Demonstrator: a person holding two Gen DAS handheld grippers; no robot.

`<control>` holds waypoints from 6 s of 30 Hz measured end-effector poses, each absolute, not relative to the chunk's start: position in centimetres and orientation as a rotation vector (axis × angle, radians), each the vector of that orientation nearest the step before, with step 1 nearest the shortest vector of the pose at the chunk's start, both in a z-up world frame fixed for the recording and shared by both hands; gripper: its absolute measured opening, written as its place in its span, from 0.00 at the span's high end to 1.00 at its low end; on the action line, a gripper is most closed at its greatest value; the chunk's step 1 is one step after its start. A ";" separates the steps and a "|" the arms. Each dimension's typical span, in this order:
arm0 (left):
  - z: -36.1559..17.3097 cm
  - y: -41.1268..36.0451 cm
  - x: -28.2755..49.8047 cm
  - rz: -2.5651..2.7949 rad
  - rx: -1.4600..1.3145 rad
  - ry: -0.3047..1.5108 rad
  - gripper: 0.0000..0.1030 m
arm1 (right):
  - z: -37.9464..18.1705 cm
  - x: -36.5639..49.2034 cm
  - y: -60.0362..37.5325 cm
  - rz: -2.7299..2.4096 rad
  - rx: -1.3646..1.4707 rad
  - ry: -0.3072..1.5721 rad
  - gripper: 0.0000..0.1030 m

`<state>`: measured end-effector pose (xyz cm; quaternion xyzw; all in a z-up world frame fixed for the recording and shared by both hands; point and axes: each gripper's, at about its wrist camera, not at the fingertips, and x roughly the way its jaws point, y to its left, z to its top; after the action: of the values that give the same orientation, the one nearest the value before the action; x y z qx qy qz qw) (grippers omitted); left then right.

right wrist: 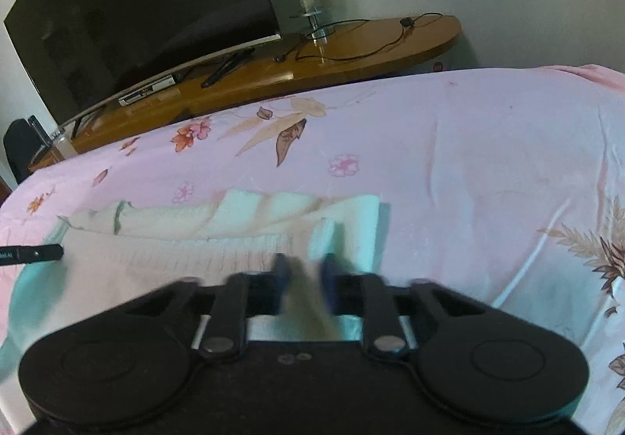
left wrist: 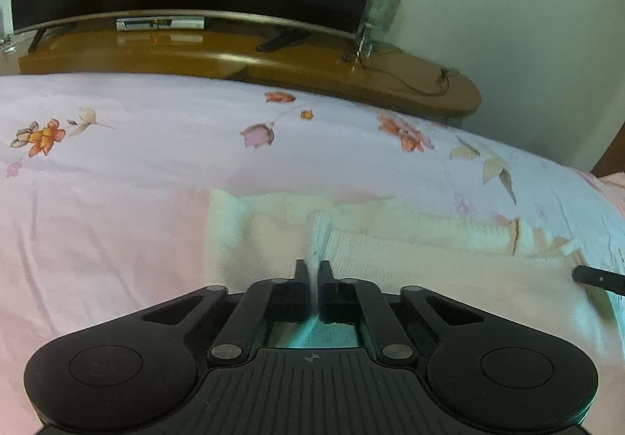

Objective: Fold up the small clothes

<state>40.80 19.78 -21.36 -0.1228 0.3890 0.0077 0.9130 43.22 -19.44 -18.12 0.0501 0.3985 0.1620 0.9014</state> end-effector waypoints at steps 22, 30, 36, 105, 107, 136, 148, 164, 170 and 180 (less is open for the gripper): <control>-22.0 17.8 43.5 0.165 -0.131 0.765 0.91 | -19.0 46.1 -18.7 0.242 0.080 0.783 0.90; -18.2 17.4 38.3 0.186 -0.125 0.707 0.15 | -14.4 42.0 -18.7 0.280 0.120 0.701 0.58; -18.5 13.8 34.5 0.104 -0.105 0.758 0.15 | -14.1 38.0 -15.3 0.378 0.108 0.761 0.60; -14.3 18.1 24.6 0.091 -0.232 0.858 0.06 | 5.7 30.8 -4.6 0.469 -0.185 0.672 0.59; -13.6 18.5 24.9 0.115 -0.246 0.839 0.06 | 6.6 31.8 -4.8 0.455 -0.169 0.603 0.55; -21.9 22.3 20.6 0.223 -0.768 0.928 0.06 | -16.6 34.4 -5.7 0.375 -0.116 0.822 0.52; -26.2 20.9 19.7 0.138 -1.101 0.763 0.40 | -18.7 34.6 -5.3 0.354 -0.144 0.825 0.59; -28.1 21.0 26.6 0.168 -1.205 0.528 0.45 | -19.1 34.4 -6.1 0.373 -0.083 0.801 0.56; -29.0 21.4 27.2 0.222 -1.211 0.562 0.85 | -18.6 34.2 -5.9 0.367 -0.107 0.782 0.63; -25.5 20.2 28.3 0.196 -1.056 0.532 0.86 | -20.0 33.8 -4.4 0.368 -0.268 0.750 0.62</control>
<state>28.33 20.18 -25.46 -0.4968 0.2505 0.0921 0.8258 33.77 -4.39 -20.03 -0.1297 0.3631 0.1782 0.9053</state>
